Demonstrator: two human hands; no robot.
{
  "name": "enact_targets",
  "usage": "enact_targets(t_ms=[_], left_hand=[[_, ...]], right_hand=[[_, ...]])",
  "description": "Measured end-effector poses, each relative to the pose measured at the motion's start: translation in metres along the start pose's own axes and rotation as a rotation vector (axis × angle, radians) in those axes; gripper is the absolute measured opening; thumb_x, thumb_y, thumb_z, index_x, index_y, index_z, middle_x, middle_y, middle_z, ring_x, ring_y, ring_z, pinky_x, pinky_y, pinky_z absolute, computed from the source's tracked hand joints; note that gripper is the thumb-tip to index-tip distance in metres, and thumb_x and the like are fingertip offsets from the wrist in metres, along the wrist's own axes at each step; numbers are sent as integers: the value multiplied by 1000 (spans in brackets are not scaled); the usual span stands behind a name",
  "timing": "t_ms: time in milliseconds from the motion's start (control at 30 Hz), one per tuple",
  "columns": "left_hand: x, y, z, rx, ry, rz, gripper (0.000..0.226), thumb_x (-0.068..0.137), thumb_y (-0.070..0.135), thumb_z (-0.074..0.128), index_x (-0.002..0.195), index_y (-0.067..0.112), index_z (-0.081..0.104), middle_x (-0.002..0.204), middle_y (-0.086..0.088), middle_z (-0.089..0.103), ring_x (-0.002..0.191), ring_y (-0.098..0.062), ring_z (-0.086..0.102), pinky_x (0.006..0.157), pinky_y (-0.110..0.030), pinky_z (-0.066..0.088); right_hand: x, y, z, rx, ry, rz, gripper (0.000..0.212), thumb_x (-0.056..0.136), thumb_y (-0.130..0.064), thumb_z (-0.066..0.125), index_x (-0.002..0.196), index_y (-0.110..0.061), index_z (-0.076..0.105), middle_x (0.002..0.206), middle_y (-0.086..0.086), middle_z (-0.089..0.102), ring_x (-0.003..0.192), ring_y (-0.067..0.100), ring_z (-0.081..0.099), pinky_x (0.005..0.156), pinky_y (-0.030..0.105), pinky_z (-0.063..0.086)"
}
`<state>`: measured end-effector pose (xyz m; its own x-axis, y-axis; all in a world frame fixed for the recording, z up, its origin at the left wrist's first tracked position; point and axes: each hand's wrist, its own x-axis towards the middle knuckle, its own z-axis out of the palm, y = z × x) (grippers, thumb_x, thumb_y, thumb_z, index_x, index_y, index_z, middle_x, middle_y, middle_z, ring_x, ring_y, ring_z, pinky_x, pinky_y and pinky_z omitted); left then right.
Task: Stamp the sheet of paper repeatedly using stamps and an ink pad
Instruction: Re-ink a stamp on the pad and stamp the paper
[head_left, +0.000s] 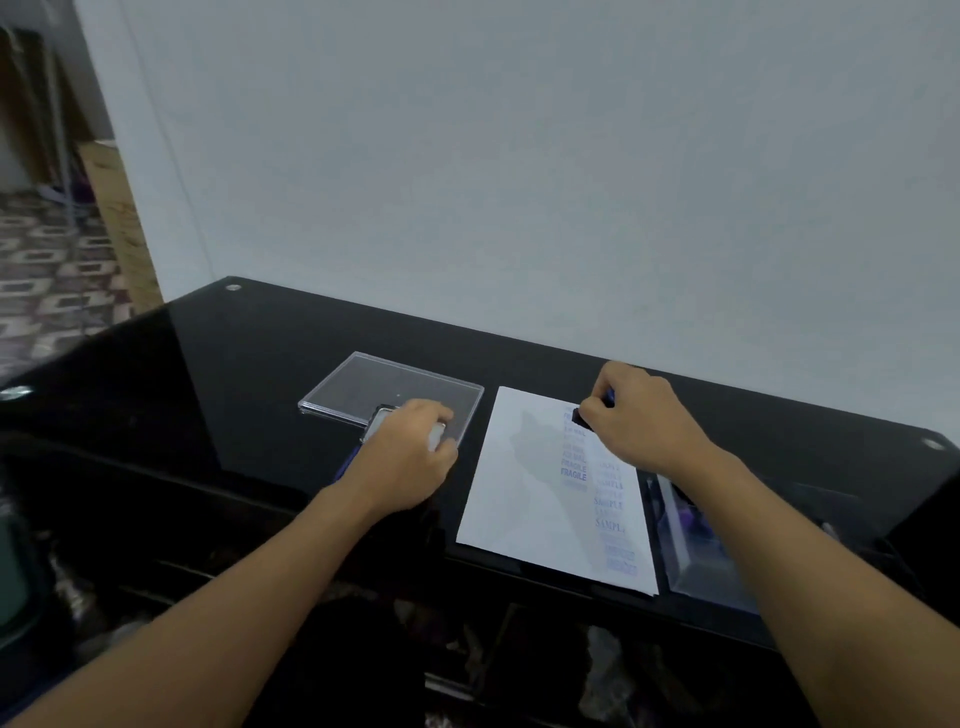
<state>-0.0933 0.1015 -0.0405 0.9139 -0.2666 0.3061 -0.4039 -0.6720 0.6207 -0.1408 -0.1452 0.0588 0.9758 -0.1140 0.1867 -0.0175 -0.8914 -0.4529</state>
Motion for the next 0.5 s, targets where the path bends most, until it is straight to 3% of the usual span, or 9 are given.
enact_targets(t_ms=[167, 500], left_hand=[[-5, -27, -39, 78, 49, -122, 36, 94, 22, 53, 130, 16, 56, 134, 3, 54, 123, -14, 48, 104, -30, 38], [-14, -84, -61, 139, 67, -300, 40, 90, 29, 53, 125, 13, 60, 130, -2, 59, 120, -21, 52, 102, -38, 45]], right_hand=[[3, -35, 29, 20, -63, -63, 14, 94, -22, 58, 86, -13, 53, 83, 6, 62, 67, 19, 54, 59, 33, 46], [13, -81, 97, 0, -210, -148, 14, 90, -27, 55, 83, -15, 51, 82, 4, 61, 76, 22, 59, 65, 37, 50]])
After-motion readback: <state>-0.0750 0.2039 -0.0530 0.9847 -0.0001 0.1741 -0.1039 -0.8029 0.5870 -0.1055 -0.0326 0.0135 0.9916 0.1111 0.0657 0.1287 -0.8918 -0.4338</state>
